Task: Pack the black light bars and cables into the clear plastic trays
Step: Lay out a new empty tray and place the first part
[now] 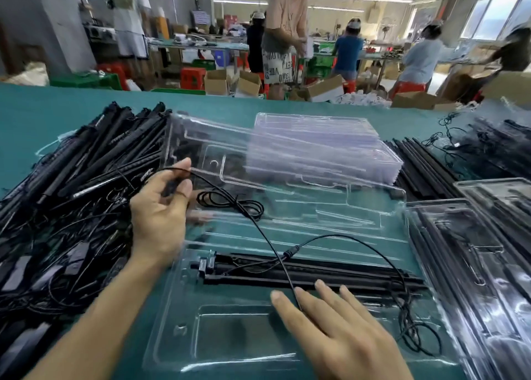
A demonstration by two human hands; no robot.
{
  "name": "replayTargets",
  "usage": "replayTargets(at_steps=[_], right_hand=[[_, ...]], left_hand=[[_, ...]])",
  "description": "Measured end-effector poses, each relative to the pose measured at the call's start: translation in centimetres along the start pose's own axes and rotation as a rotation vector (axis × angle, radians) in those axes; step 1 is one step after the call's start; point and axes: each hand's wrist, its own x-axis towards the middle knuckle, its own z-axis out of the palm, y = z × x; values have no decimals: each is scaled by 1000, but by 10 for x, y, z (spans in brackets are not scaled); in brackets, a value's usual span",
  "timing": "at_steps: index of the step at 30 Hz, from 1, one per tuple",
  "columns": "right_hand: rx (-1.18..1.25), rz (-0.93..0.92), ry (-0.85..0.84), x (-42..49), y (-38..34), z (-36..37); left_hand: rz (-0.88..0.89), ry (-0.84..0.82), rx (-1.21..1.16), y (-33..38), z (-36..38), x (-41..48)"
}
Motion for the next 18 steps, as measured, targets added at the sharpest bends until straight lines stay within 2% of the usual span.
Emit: replayTargets(at_steps=[4, 7, 10, 12, 15, 18], right_hand=[[-27, -6, -86, 4, -3, 6], [8, 18, -91, 2, -5, 17], [28, 114, -133, 7, -2, 25], [37, 112, -126, 8, 1, 37], [29, 68, -165, 6, 1, 49], [33, 98, -176, 8, 0, 51]], left_hand=[[-122, -99, -153, -16, 26, 50], [-221, -184, -224, -31, 49, 84], [-424, -239, -427, -46, 64, 104], [-585, -285, -491, -56, 72, 108], [-752, -403, -365, -67, 74, 107], [-784, -579, -104, -71, 64, 114]])
